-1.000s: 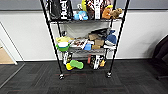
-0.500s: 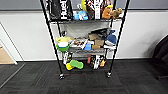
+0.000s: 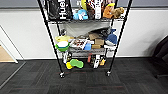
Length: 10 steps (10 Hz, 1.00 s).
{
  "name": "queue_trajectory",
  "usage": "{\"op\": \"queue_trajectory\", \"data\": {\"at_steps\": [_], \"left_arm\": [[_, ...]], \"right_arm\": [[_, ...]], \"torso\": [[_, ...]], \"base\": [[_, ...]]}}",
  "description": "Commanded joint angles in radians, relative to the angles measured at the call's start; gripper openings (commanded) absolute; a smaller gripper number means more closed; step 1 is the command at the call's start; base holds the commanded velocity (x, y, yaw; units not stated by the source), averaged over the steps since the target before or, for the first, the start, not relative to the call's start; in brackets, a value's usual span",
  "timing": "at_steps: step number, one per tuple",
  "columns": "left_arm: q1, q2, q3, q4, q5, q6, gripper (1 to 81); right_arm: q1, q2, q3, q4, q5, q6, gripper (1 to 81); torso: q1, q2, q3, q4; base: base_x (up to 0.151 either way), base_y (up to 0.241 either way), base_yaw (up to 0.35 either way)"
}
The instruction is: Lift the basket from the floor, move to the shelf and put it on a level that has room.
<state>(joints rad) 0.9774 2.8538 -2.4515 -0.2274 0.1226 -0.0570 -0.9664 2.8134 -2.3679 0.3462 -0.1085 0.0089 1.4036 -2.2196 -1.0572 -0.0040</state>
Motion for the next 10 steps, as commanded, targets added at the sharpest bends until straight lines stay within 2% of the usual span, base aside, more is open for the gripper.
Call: {"op": "queue_trajectory", "data": {"at_steps": [1,2,4,6,10], "left_arm": [[-0.128,-0.049,0.072,-0.024,0.046,0.000,1.0],[-0.131,-0.047,0.074,-0.024,0.049,0.000,1.0],[-0.148,-0.051,0.074,-0.035,0.052,-0.001,1.0],[-0.202,-0.056,0.078,-0.076,0.118,-0.001,1.0],[-0.274,-0.060,0.084,-0.124,0.181,-0.001,1.0]], "right_arm": [[0.100,-0.059,0.049,0.036,-0.020,0.008,1.0],[0.097,-0.061,0.050,0.037,-0.004,0.008,1.0],[0.105,-0.062,0.061,0.054,0.003,0.008,1.0],[0.139,-0.062,0.112,0.059,0.013,0.008,1.0],[0.189,-0.082,0.171,0.068,0.012,0.008,1.0]], "torso": [[-0.060,0.093,0.000,0.000],[-0.084,0.131,0.079,0.000],[-0.116,0.183,0.083,0.000],[-0.157,0.246,0.104,0.000],[-0.244,0.381,0.155,0.000]], "base": [[0.000,0.000,0.000],[0.000,0.000,0.000],[0.000,0.000,0.000],[0.000,0.000,0.000],[0.000,0.000,0.000]]}}
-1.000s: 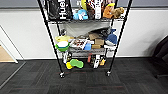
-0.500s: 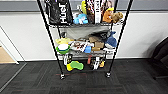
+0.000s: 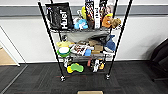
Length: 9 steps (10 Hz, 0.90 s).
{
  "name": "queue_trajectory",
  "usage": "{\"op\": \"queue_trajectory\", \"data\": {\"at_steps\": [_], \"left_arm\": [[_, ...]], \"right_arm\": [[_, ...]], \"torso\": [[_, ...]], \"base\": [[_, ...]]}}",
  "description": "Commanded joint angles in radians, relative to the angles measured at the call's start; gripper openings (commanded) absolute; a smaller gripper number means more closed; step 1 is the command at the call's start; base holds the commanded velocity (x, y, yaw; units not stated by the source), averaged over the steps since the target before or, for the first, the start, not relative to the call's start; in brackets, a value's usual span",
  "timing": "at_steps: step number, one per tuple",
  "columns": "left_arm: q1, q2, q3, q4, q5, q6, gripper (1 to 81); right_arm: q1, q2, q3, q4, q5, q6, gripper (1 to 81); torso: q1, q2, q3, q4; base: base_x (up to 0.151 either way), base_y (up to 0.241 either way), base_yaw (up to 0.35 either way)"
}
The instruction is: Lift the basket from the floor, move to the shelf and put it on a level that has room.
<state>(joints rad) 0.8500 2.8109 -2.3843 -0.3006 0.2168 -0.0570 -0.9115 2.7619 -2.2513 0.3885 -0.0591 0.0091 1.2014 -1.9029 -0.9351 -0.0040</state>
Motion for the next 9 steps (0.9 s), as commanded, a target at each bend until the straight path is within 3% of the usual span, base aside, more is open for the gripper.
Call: {"op": "queue_trajectory", "data": {"at_steps": [1,4,9], "left_arm": [[-0.165,-0.033,0.037,-0.066,0.099,-0.001,1.0],[-0.196,-0.126,0.184,-0.100,0.098,-0.001,1.0],[-0.289,-0.148,0.229,-0.124,0.116,-0.006,1.0]], "right_arm": [[0.147,-0.048,0.090,0.027,-0.037,0.023,1.0],[0.171,-0.115,0.197,0.027,-0.034,0.046,1.0],[0.251,-0.150,0.257,0.032,-0.041,0.051,1.0]], "torso": [[-0.064,0.099,0.044,0.000],[-0.129,0.200,0.021,0.000],[-0.239,0.373,0.027,0.000]], "base": [[0.000,0.000,0.000],[0.000,0.000,0.000],[0.000,0.000,0.000]]}}
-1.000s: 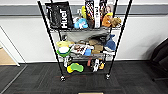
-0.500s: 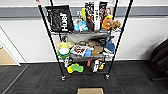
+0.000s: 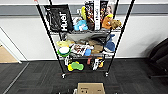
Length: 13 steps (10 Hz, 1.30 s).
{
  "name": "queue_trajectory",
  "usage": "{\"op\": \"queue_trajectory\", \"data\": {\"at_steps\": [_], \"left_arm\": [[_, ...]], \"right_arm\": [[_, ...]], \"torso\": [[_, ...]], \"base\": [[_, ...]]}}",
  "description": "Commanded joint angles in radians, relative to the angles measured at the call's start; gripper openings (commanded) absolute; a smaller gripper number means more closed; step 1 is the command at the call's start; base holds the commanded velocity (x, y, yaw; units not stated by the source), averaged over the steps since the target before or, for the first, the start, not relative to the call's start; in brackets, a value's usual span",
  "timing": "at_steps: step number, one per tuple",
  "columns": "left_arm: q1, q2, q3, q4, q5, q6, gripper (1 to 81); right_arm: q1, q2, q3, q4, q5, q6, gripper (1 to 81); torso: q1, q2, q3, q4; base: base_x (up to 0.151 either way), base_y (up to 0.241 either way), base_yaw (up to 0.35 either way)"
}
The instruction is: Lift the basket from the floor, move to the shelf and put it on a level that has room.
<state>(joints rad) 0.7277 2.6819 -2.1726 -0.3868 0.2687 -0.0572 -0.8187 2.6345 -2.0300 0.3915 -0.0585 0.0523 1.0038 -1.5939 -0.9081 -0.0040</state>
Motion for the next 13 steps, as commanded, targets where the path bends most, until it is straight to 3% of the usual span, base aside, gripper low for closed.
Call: {"op": "queue_trajectory", "data": {"at_steps": [1,2,3,5,8,9,10,13], "left_arm": [[-0.199,-0.019,0.017,-0.047,0.099,-0.007,1.0],[-0.221,-0.025,0.022,-0.055,0.112,-0.007,1.0],[-0.227,-0.029,0.028,-0.058,0.113,-0.007,1.0],[-0.227,-0.036,0.030,-0.057,0.115,-0.007,1.0],[-0.227,-0.084,0.097,-0.060,0.119,-0.007,1.0],[-0.222,-0.126,0.166,-0.061,0.119,-0.007,1.0],[-0.216,-0.183,0.258,-0.061,0.109,-0.007,1.0],[-0.211,-0.330,0.486,-0.058,0.075,-0.007,1.0]], "right_arm": [[0.181,-0.022,0.039,0.030,-0.050,0.007,1.0],[0.196,-0.023,0.047,0.030,-0.052,0.017,1.0],[0.203,-0.025,0.050,0.030,-0.055,0.021,1.0],[0.206,-0.034,0.059,0.030,-0.055,0.023,1.0],[0.207,-0.075,0.122,0.029,-0.052,0.034,1.0],[0.195,-0.112,0.187,0.024,-0.043,0.034,1.0],[0.180,-0.159,0.260,0.020,-0.037,0.032,1.0],[0.149,-0.311,0.445,0.020,0.011,0.032,1.0]], "torso": [[-0.063,0.098,0.000,0.000],[-0.085,0.132,0.000,0.000],[-0.106,0.166,0.081,0.000],[-0.138,0.219,0.104,0.000],[-0.199,0.312,0.184,0.000],[-0.222,0.346,0.190,0.000],[-0.244,0.380,0.150,0.000],[-0.302,0.468,0.168,0.000]], "base": [[0.000,0.000,0.000],[0.000,0.000,0.000],[0.000,0.000,0.000],[0.000,0.000,0.000],[0.000,0.000,0.000],[0.000,0.000,0.000],[0.000,0.000,0.000],[0.000,0.000,0.000]]}}
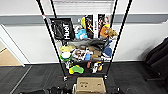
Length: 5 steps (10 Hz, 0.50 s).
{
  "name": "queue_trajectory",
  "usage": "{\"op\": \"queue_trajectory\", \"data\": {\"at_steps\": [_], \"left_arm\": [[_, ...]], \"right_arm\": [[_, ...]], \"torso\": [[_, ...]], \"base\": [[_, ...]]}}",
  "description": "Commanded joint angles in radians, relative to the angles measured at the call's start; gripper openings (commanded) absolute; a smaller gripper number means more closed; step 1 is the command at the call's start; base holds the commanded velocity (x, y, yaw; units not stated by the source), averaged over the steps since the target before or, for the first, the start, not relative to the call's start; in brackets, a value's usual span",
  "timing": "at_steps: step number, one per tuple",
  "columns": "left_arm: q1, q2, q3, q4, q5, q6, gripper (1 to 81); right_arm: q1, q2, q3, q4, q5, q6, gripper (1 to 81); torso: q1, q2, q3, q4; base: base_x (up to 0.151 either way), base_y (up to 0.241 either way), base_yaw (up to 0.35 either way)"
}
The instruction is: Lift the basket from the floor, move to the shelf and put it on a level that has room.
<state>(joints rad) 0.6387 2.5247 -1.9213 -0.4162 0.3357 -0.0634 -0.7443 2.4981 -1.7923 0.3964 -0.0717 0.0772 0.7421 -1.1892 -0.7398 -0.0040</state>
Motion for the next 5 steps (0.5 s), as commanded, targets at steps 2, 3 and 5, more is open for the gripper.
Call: {"op": "queue_trajectory", "data": {"at_steps": [2,3,5], "left_arm": [[-0.122,-0.223,0.313,-0.029,-0.017,0.001,1.0],[-0.124,-0.242,0.346,-0.029,-0.018,0.001,1.0],[-0.127,-0.275,0.386,-0.029,-0.018,0.001,1.0]], "right_arm": [[0.073,-0.247,0.298,0.015,0.066,0.007,1.0],[0.072,-0.262,0.314,0.015,0.066,0.007,1.0],[0.071,-0.282,0.337,0.015,0.067,0.007,1.0]], "torso": [[-0.085,0.132,0.000,0.000],[-0.108,0.167,0.000,0.000],[-0.149,0.229,0.079,0.000]], "base": [[0.000,0.000,0.000],[0.000,0.000,0.000],[0.000,0.000,0.000]]}}
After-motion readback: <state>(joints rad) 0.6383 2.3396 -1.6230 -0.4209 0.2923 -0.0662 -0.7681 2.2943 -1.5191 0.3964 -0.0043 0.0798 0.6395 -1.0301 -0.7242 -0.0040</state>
